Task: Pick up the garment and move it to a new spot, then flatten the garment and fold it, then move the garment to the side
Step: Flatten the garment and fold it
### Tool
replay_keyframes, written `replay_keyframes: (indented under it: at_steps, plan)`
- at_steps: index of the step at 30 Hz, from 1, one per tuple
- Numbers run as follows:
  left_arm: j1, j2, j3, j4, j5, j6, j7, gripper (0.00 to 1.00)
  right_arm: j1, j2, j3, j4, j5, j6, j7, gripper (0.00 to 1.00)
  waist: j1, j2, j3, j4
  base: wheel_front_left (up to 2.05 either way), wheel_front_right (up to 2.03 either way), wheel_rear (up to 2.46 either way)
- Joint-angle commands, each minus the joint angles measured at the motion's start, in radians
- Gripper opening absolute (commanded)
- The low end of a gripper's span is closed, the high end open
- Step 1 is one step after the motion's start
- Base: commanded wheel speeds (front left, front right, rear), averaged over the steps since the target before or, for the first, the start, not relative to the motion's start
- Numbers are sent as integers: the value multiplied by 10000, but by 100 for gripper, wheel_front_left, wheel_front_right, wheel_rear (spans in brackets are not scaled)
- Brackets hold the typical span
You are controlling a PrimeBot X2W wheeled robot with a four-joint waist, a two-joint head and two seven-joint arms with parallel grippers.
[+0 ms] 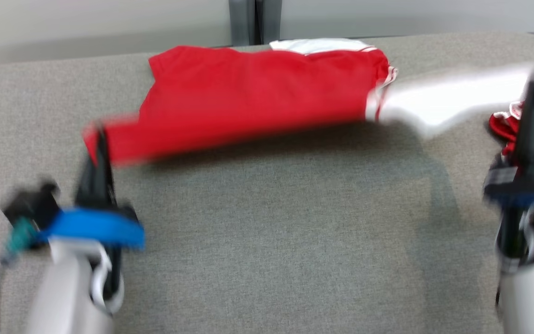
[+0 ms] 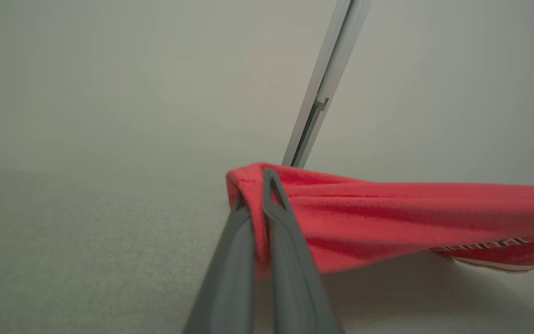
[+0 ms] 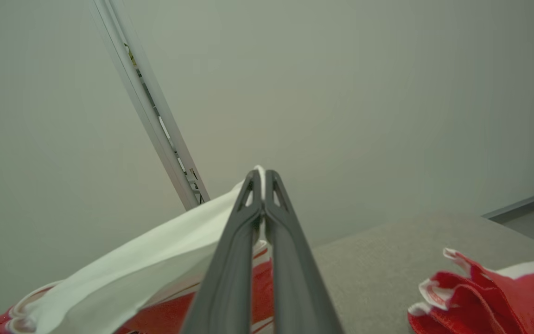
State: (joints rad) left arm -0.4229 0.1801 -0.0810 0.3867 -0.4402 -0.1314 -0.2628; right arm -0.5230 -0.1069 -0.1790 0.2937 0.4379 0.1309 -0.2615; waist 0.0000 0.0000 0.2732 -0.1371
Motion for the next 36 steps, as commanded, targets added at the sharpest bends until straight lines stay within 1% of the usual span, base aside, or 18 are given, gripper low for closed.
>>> replay_keyframes:
  at_steps: [1, 2, 7, 10, 11, 18, 23, 25, 28, 32, 36]
  plan:
    - [808, -186, 99, 135, 48, 21, -24, 0, 1076, 141, -48, 53, 230, -3, -47, 0, 0, 0, -166, -55, 0, 0, 0]
    - [1254, -386, 157, 163, 70, 21, -26, 0, 1627, 221, -24, 131, 327, -3, -48, 0, 0, 0, -268, -53, 0, 0, 0]
    - [3064, -940, 333, 197, 284, 20, -25, 0, 3741, 430, 479, 429, 579, -1, -48, 0, 0, 0, -905, -64, 0, 0, 0]
    - [3919, -1133, 381, 172, 367, 19, -25, 0, 4665, 487, 726, 561, 557, -1, -47, 0, 0, 0, -1353, -48, 0, 0, 0]
    - [3919, -1133, 381, 172, 367, 19, -25, 0, 4665, 487, 726, 561, 557, -1, -47, 0, 0, 0, -1353, -48, 0, 0, 0]
    - [5482, -1276, 416, 48, 568, 19, -26, 0, 6579, 365, 944, 594, 463, -1, -47, 0, 0, 0, -2401, 151, 0, 0, 0]
    - [6079, -1281, 426, -279, 478, 19, -26, 0, 7476, 264, 825, 269, 691, -1, -48, 0, 0, 0, -2677, 327, 0, 0, 0]
    - [6128, -1285, 348, -529, 569, 19, -26, 0, 7502, 279, 755, 80, 754, -3, -48, 0, 0, 0, -2709, 361, 0, 0, 0]
    - [5928, -1288, 173, -828, 575, 19, -26, 0, 7051, 336, 781, -189, 844, -1, -48, 0, 0, 0, -2690, 407, 0, 0, 0]
    - [5333, -1289, 68, -1046, 400, 19, -26, 0, 6041, 392, 825, -285, 832, -1, -48, 0, 0, 0, -2506, 473, 0, 0, 0]
    - [4436, -1291, 112, -933, 345, 19, -26, 0, 4625, 418, 846, 76, 714, -1, -43, 0, 0, 0, -2086, 545, 0, 0, 0]
